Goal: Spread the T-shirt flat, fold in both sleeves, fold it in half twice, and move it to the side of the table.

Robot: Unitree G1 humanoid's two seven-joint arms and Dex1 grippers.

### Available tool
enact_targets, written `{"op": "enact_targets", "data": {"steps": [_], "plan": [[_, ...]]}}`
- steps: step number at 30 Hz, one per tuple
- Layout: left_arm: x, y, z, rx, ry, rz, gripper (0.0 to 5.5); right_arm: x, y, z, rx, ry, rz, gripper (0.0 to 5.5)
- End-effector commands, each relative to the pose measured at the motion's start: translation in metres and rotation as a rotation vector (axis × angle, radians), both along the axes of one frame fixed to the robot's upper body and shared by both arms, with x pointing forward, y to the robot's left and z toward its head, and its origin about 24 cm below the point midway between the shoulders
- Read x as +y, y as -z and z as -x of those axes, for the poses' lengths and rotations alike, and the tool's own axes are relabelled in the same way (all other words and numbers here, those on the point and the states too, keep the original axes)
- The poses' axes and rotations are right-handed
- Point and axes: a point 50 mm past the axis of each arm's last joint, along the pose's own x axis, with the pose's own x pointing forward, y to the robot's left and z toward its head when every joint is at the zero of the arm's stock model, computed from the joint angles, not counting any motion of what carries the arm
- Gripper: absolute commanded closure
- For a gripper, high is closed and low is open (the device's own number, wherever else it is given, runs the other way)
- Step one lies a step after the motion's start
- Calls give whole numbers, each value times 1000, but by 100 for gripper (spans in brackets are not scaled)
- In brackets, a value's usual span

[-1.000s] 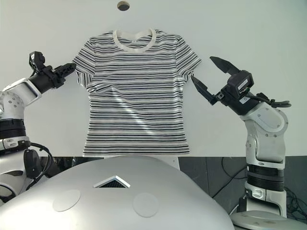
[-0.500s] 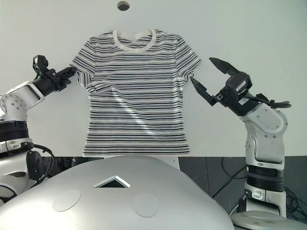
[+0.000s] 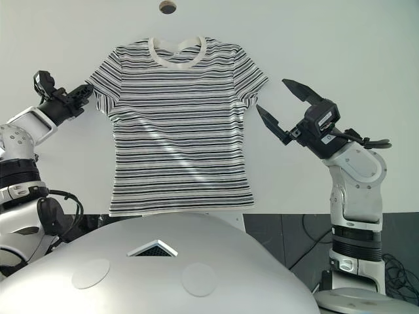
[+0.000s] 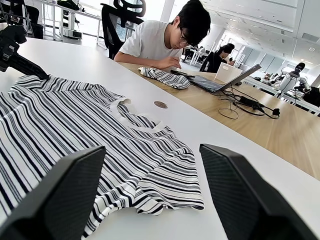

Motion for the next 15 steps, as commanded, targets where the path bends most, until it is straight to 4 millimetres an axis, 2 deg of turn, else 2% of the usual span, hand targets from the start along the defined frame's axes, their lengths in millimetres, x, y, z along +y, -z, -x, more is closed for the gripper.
{"op": "enact_targets", "data": {"steps": [1,9,15], "plan": [[-13,-16,-5,-97,64,3,547,3,0,-2,-10,-6,8,195],[-48,-54,-13,-310,199,-46,547,6,2,-3,-4,-17,4,195],[-83,-47,-15,-300,345,-185,547,12,6,-6,0,-26,-2,195]]}}
